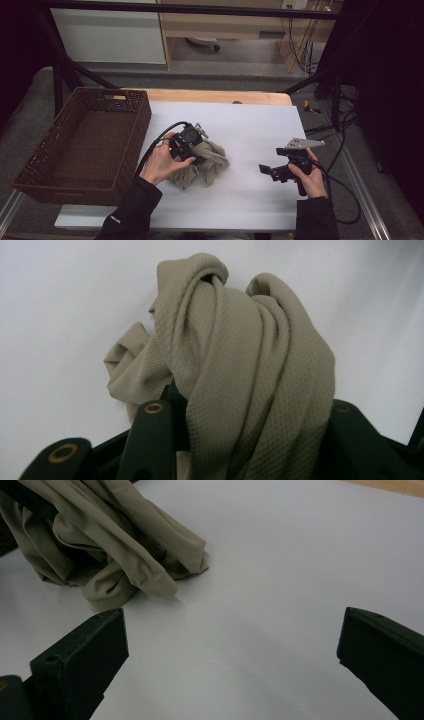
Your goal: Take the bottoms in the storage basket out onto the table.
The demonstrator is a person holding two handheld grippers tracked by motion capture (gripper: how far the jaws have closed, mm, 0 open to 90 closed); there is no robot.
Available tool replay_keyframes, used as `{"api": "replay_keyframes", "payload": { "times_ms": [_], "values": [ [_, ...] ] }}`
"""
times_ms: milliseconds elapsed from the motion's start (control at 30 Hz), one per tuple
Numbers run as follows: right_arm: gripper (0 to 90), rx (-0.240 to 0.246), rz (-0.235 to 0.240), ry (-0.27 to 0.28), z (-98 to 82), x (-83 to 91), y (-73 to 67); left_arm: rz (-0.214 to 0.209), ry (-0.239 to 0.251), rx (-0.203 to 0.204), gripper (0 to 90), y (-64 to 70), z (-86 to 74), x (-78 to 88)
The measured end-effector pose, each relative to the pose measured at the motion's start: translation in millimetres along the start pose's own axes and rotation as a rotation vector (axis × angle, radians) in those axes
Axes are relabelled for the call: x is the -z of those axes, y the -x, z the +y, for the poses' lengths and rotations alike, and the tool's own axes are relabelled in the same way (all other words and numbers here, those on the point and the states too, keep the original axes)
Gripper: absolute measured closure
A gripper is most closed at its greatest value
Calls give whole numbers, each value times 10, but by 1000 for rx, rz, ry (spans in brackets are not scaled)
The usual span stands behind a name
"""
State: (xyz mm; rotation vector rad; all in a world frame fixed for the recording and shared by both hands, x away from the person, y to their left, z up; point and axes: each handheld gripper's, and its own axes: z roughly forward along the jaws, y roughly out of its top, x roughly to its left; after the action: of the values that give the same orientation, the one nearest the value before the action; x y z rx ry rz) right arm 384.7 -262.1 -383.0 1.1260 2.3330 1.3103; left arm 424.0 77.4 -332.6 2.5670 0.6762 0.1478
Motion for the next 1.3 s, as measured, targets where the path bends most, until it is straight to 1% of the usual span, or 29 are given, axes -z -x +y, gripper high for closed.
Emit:
{"api": "replay_keyframes", "payload": {
  "times_ms": [100, 200, 300, 600, 767, 867, 1300],
  "values": [
    [7, 0, -1, 1, 0, -4, -2, 1, -10, 2, 546, 3, -11, -17],
    [7, 0, 0, 2, 0, -5, -3, 0, -20, 0, 498, 1, -22, -36],
    [7, -1, -1, 1, 0, -3, -2, 2, -21, 1, 455, -6, -33, -37],
    [7, 1, 0, 1, 0, -1, -3, 29, -15, -9, 312, -9, -71, 15],
    [7, -1, -1, 0, 0, -6, -5, 43, 5, -13, 270, -16, -91, 70],
    [7, 0, -2, 0, 0, -7, -5, 40, 19, -13, 245, -18, -101, 115],
    [7, -3, -3, 1, 0, -4, -5, 53, 49, 12, 186, -20, -154, 298]
  ]
}}
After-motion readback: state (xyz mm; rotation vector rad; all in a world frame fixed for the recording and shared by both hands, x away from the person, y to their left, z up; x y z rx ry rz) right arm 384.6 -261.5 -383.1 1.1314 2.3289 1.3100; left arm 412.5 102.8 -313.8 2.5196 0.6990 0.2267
